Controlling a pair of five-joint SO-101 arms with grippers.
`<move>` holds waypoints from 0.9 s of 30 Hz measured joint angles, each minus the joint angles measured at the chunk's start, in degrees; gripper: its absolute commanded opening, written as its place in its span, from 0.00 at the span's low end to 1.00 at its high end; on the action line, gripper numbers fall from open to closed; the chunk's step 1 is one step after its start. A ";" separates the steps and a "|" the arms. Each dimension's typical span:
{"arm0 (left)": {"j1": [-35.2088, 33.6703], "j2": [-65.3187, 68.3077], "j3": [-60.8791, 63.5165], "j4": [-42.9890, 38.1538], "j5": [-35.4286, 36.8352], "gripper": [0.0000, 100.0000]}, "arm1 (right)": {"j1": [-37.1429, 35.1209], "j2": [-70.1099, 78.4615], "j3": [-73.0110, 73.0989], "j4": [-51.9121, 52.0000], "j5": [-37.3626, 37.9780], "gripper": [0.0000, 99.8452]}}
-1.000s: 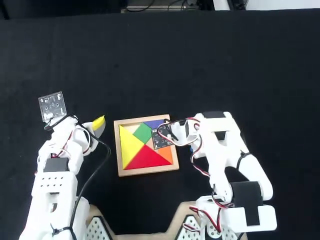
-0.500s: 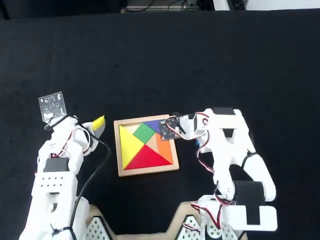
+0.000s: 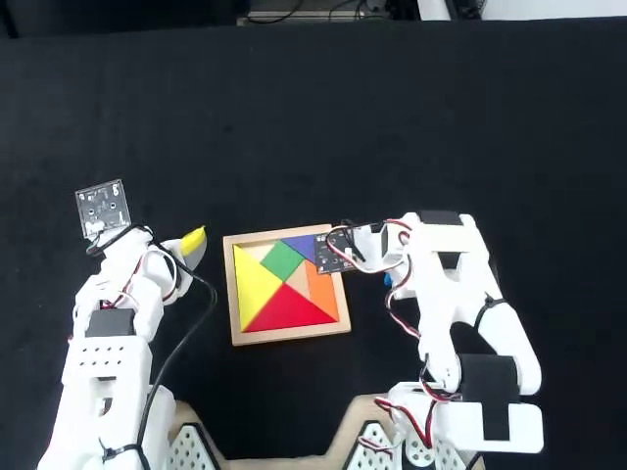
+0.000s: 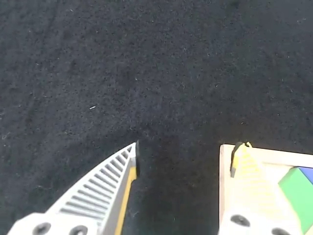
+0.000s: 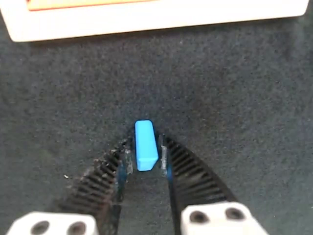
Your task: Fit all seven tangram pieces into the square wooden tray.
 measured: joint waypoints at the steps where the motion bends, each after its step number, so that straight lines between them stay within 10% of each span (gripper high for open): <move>1: 0.00 0.00 0.00 0.00 0.00 0.31 | 0.00 0.00 0.00 0.00 0.00 0.08; 11: 0.00 0.00 0.00 0.00 0.00 0.31 | -1.14 0.00 -8.62 4.31 -3.34 0.01; 27: -2.90 0.00 0.00 0.00 0.00 0.23 | -29.54 20.40 -42.55 25.32 -17.76 0.01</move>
